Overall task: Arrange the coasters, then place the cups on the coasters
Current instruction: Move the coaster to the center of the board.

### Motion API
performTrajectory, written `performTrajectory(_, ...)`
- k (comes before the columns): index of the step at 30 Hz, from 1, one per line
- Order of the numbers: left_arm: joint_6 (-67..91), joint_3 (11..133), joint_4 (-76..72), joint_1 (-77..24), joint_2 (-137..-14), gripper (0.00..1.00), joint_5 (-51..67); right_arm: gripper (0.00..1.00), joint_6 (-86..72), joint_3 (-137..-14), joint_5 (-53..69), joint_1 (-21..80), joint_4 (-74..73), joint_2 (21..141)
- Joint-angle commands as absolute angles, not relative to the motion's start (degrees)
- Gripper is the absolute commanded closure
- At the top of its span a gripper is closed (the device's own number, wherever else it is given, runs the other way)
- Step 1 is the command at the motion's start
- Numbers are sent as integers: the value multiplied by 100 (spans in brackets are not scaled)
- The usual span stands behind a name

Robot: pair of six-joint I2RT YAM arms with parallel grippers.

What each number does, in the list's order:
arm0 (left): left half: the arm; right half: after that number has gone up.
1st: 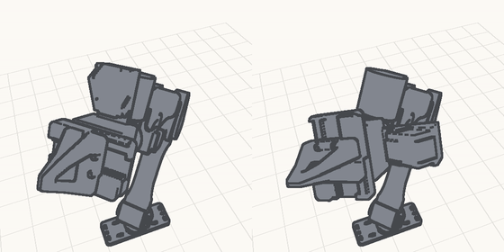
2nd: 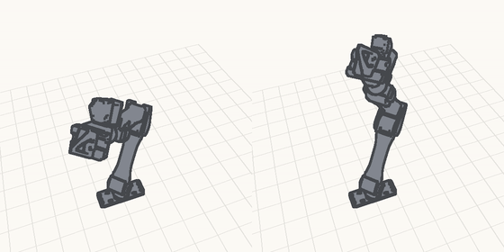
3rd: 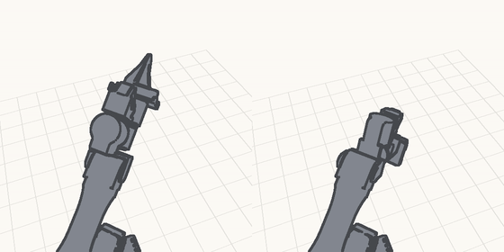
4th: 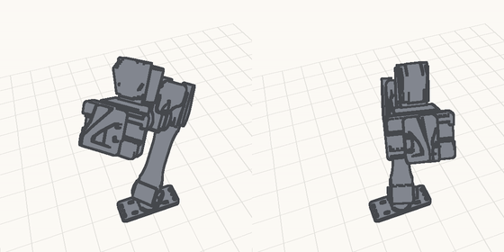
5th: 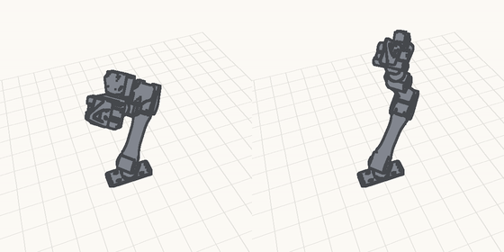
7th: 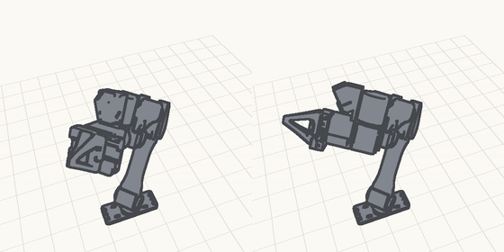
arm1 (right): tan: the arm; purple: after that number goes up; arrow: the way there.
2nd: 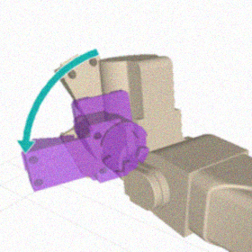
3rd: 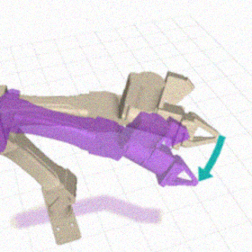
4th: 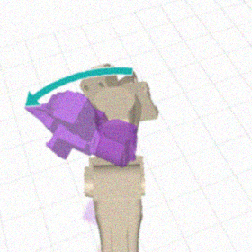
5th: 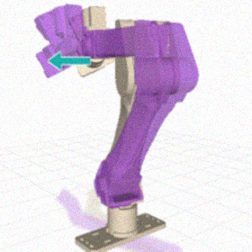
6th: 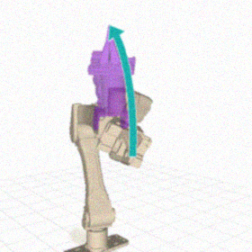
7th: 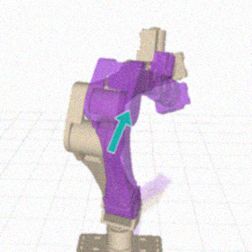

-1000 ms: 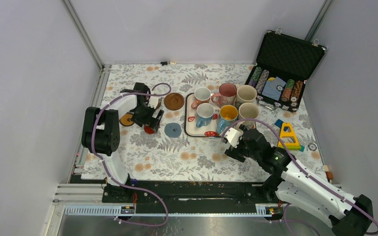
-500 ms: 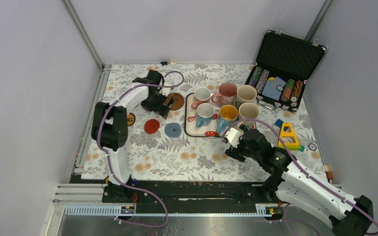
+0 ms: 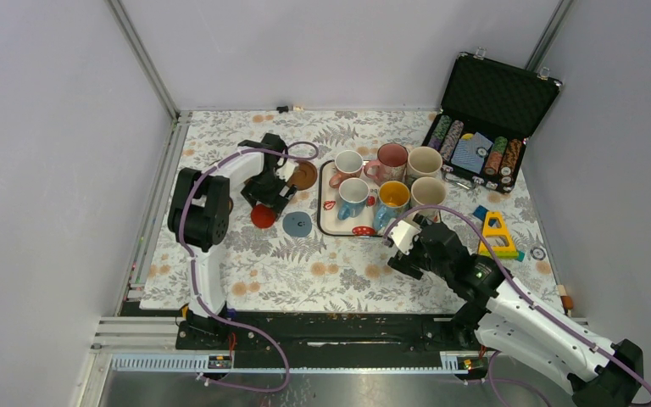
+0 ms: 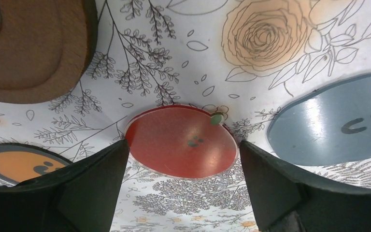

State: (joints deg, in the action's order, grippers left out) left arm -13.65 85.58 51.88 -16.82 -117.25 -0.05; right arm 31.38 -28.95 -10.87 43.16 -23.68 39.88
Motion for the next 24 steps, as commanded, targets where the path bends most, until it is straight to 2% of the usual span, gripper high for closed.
performTrajectory(1, -1416, 8438, 5255, -1685, -11681, 14, -389, 7, 3086, -2954, -1041, 4274, -2272, 3946)
performTrajectory(16, -1655, 7684, 5226, -1678, -11221, 25, -449, 7, 3060, -2968, -980, 4272, -2313, 3788)
performTrajectory(24, -1685, 7491, 5233, -1672, -10879, 25, -302, 7, 3047, -2988, -1002, 4271, -2346, 3754)
